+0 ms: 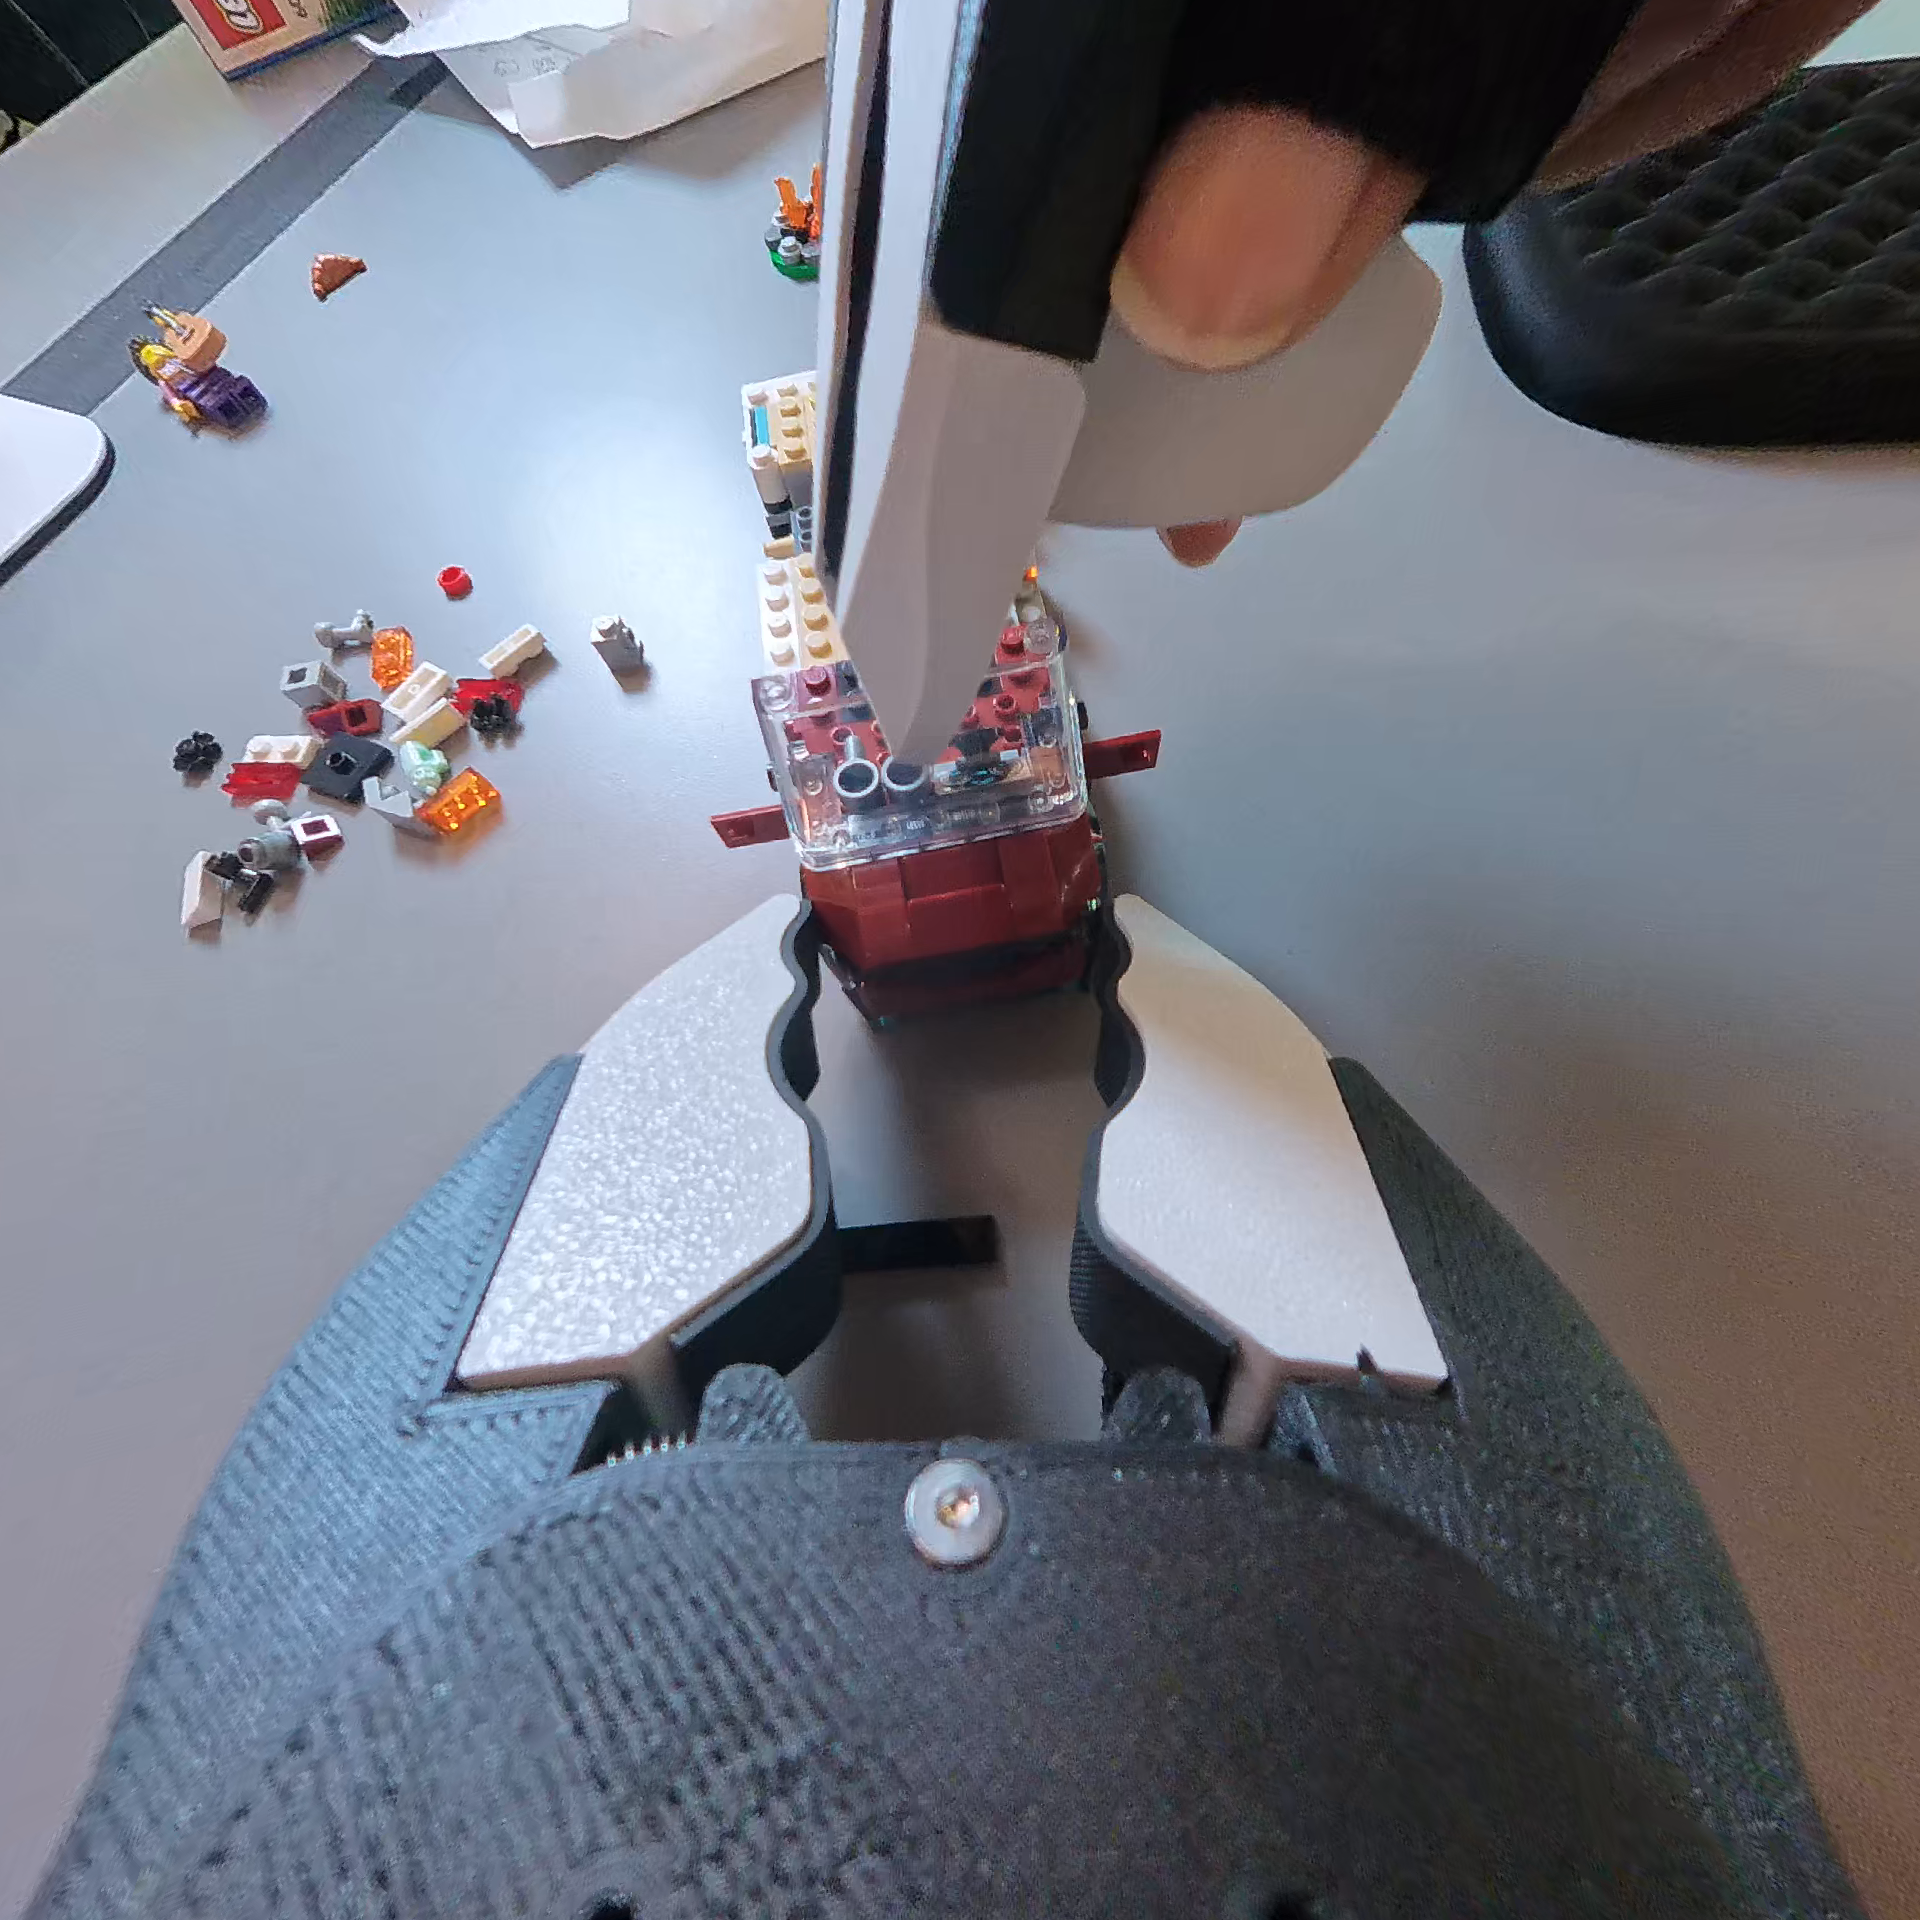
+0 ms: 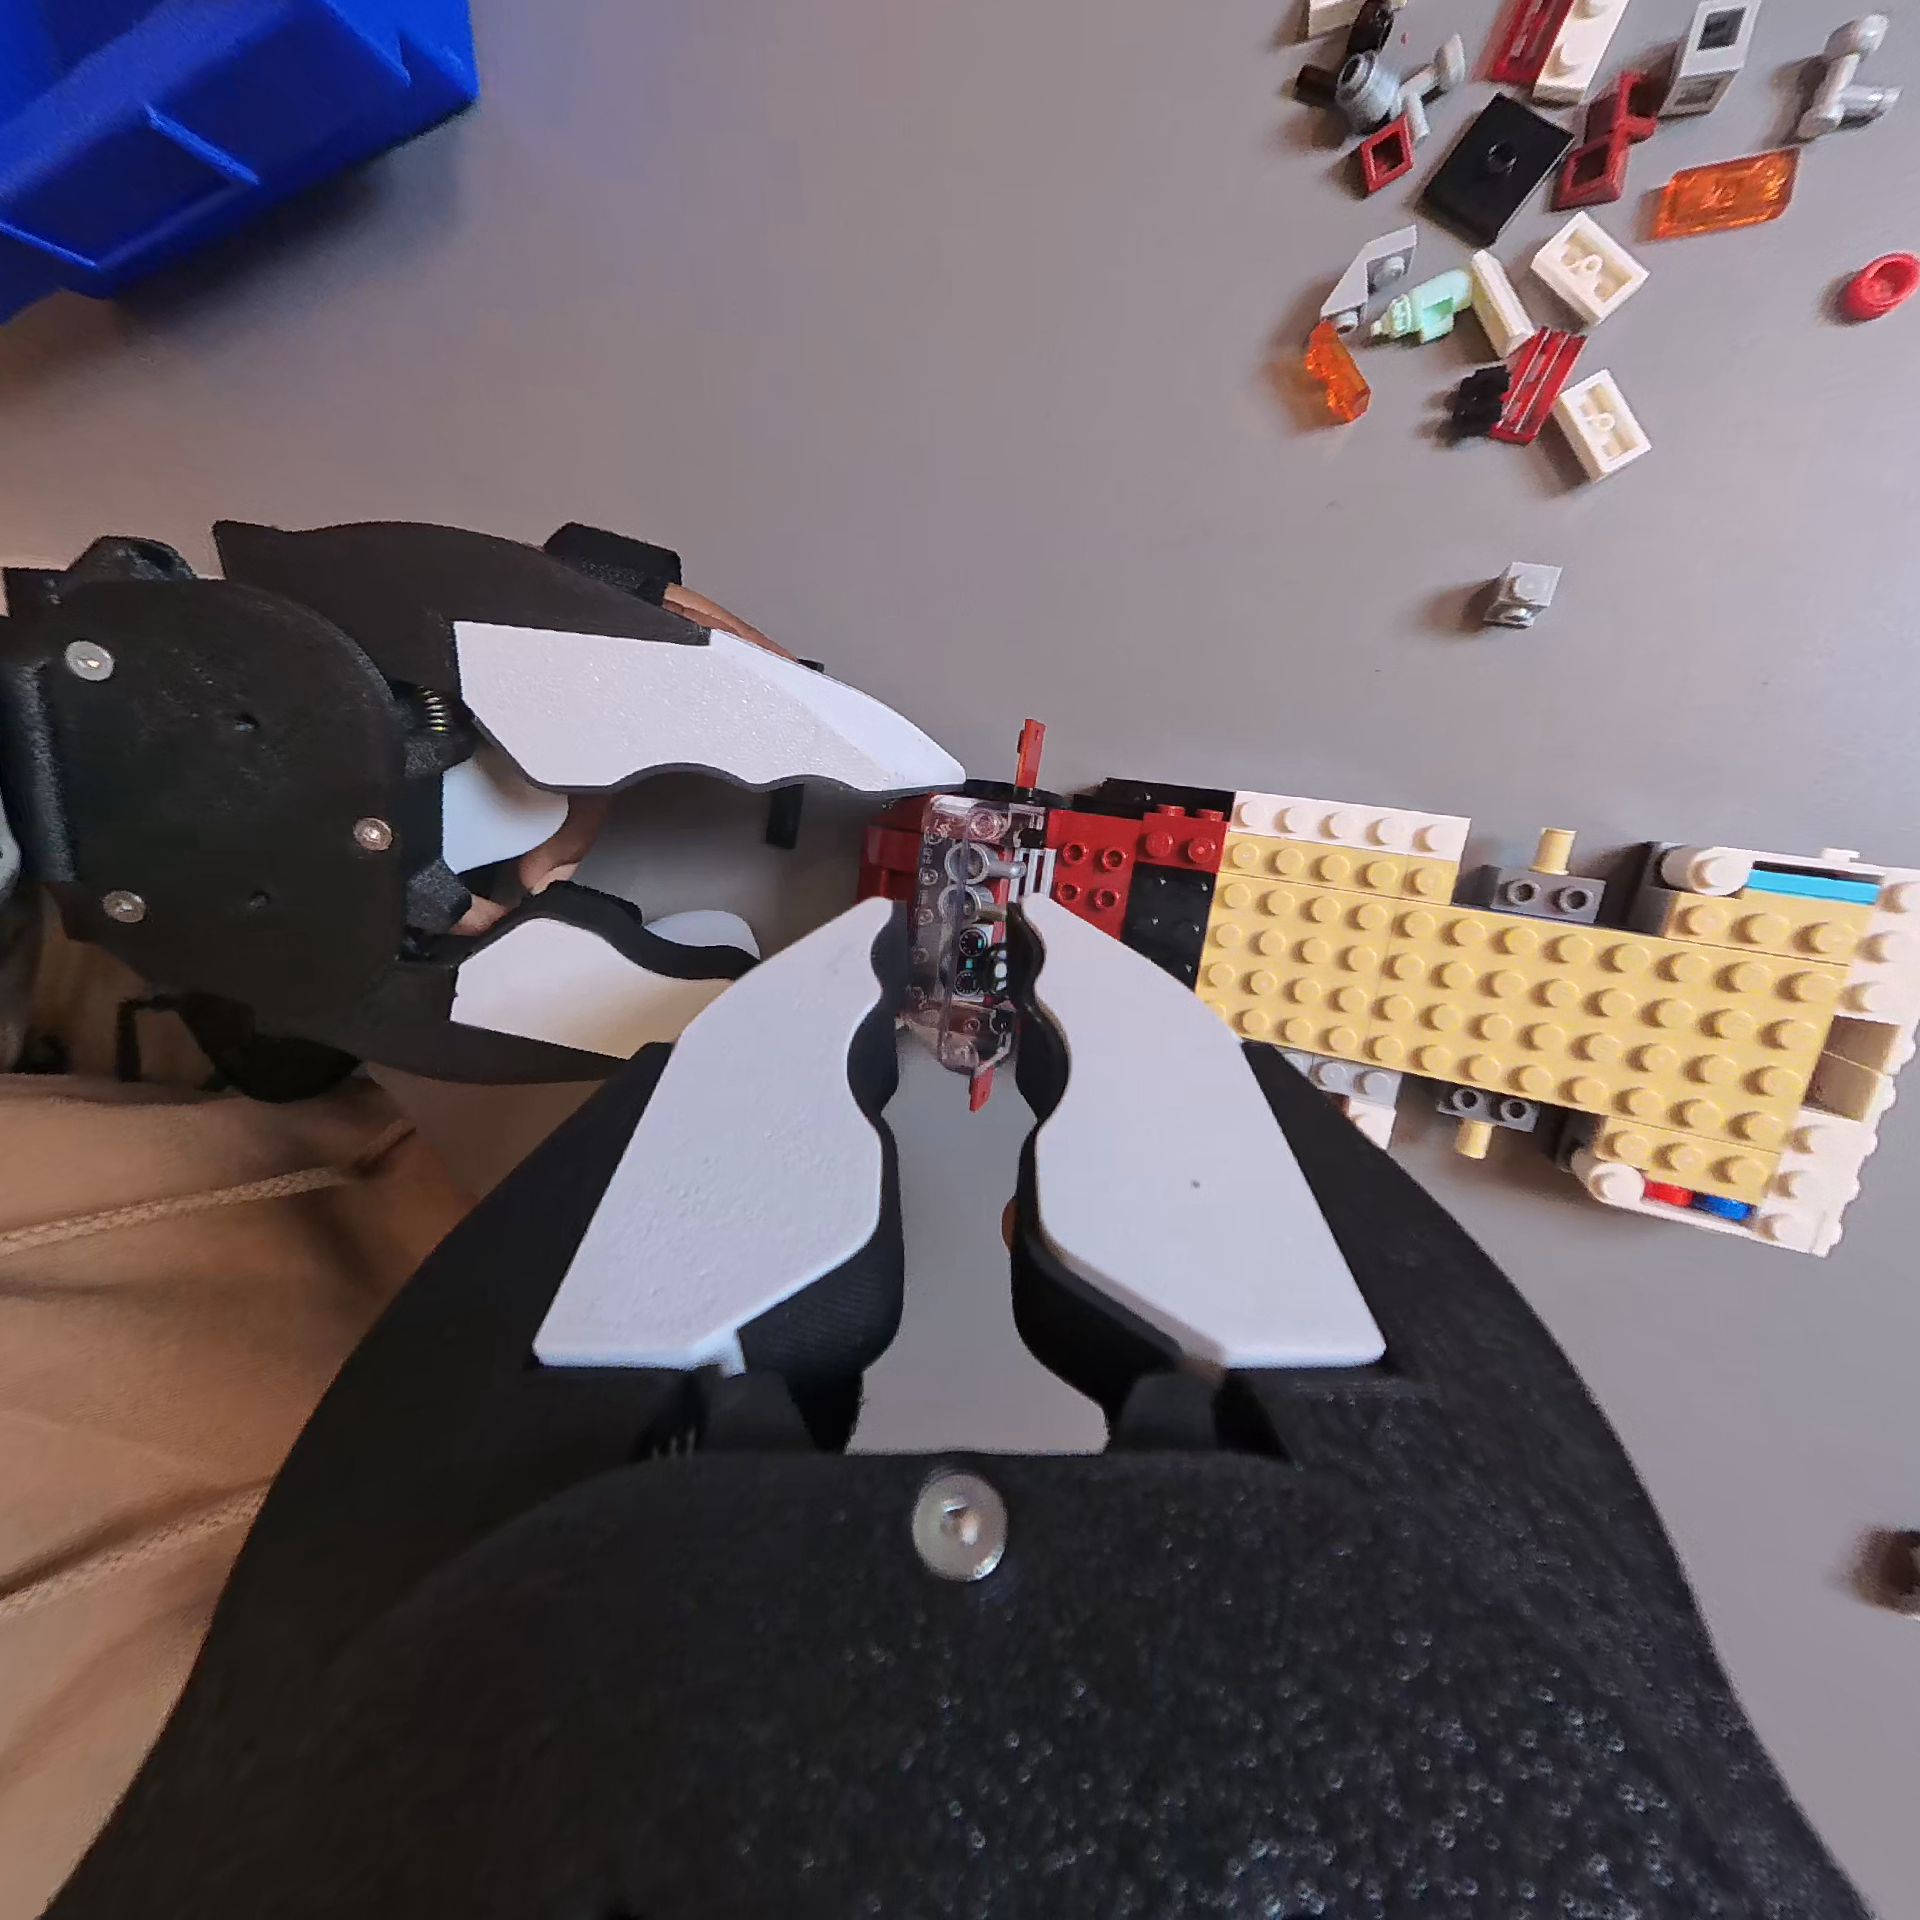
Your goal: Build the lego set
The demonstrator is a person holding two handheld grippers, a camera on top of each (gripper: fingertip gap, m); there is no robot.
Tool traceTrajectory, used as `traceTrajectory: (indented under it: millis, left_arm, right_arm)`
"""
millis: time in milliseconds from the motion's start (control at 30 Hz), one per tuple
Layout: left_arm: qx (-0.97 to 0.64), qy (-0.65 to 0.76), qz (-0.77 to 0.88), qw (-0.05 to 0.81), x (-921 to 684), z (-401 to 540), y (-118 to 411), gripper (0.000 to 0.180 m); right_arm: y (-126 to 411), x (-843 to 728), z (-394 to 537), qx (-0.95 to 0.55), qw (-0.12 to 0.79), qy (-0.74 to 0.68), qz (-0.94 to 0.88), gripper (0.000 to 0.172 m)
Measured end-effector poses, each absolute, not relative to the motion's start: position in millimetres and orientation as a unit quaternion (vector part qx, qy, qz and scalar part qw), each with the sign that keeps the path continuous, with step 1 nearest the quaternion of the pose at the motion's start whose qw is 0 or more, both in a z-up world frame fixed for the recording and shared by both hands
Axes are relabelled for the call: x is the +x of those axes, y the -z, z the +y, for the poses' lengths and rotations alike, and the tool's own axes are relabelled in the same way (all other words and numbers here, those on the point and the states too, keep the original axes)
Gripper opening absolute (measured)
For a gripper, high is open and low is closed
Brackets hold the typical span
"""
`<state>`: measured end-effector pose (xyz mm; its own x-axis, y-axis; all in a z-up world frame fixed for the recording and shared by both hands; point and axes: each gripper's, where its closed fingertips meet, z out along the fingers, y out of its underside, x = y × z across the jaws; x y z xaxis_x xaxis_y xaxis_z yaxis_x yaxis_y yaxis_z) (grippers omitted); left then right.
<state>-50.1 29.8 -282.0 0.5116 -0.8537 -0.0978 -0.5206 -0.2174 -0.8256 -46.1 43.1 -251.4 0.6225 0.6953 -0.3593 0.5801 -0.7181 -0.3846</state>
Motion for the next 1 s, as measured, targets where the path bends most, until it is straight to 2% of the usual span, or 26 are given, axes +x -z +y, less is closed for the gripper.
traceTrajectory:
  millis: [167,1000]
  left_arm:
    - [-0.756,0.194,0.455,0.43,-49.9,29.8,282.0,0.051]
    - [-0.751,0.189,0.472,0.422,-49.4,31.6,282.1,0.051]
  right_arm:
    - [249.2,-43.2,41.2,-0.89,0.126,-0.223,-0.376,0.003]
    - [252.4,-41.9,42.6,-0.896,0.134,-0.189,-0.378,0.003]
